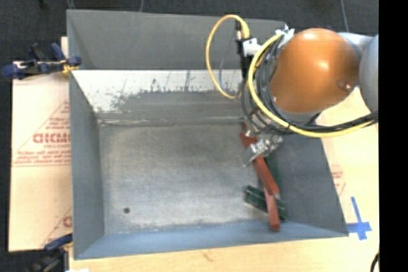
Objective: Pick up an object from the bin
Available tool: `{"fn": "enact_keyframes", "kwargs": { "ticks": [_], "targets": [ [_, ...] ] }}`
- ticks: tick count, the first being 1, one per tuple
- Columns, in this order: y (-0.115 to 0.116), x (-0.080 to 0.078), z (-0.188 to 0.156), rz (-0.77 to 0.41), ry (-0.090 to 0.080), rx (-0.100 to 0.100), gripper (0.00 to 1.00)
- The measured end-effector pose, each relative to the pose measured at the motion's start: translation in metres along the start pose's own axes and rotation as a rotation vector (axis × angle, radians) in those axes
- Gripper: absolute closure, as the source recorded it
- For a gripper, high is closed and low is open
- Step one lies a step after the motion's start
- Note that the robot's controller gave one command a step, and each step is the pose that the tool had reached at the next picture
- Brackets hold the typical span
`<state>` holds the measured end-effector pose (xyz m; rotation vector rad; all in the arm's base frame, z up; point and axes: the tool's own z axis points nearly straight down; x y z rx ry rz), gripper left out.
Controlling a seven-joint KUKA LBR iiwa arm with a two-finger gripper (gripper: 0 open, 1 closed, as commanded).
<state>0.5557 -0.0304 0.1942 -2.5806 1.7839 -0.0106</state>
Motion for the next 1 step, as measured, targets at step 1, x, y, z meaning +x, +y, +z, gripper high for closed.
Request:
{"fn": "enact_keyframes", "kwargs": {
  "ticks": [1],
  "targets": [
    [0.0025, 0.0051, -0.0129, -0.012, -0.003, -0.004, 1.0]
  ]
}}
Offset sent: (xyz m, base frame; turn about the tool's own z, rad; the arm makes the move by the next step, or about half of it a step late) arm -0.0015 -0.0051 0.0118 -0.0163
